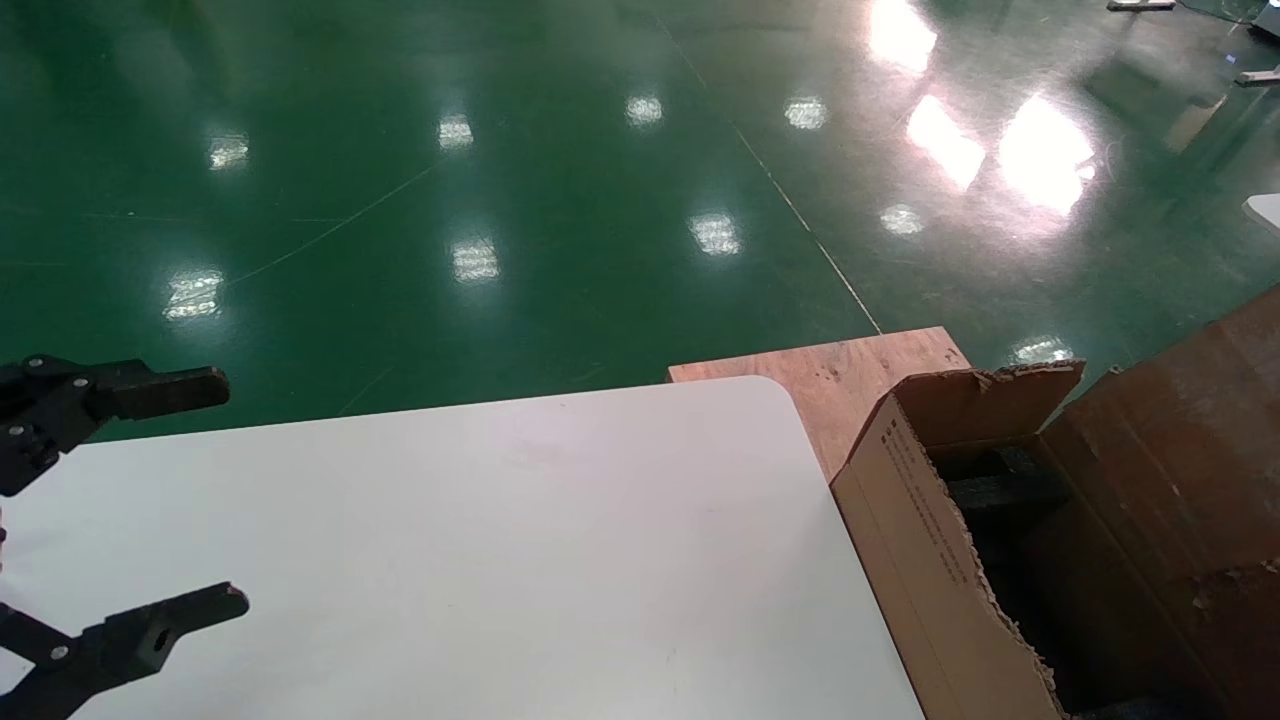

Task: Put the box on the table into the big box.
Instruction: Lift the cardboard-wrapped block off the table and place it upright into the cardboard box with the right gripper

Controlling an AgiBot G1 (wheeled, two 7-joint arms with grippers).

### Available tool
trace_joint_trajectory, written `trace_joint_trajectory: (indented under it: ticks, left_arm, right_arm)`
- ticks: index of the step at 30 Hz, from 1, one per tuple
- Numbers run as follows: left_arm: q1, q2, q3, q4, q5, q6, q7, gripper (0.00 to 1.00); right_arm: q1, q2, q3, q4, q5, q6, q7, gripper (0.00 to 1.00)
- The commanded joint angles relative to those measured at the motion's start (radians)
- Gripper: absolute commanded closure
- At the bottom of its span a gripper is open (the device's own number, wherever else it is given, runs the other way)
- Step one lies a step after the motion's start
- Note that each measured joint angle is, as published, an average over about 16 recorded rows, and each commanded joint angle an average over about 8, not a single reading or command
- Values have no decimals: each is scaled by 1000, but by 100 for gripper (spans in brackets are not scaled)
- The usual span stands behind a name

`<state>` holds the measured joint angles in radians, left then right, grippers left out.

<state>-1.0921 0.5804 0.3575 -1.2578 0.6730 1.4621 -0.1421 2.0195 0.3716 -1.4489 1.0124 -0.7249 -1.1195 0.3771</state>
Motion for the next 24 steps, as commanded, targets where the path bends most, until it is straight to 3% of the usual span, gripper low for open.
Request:
trace_joint_trajectory:
  ticks: [1,7,24]
  left_arm:
    - [0,0,0,0,0,0,0,0]
    - [0,0,0,0,0,0,0,0]
    - [0,0,0,0,0,0,0,0]
  right_arm:
    - [32,7,-84,-2,28,45,-14,100]
    - [98,9,-223,-21,74,110,-61,100]
    - [142,-23,-383,-113,92,133,-121,100]
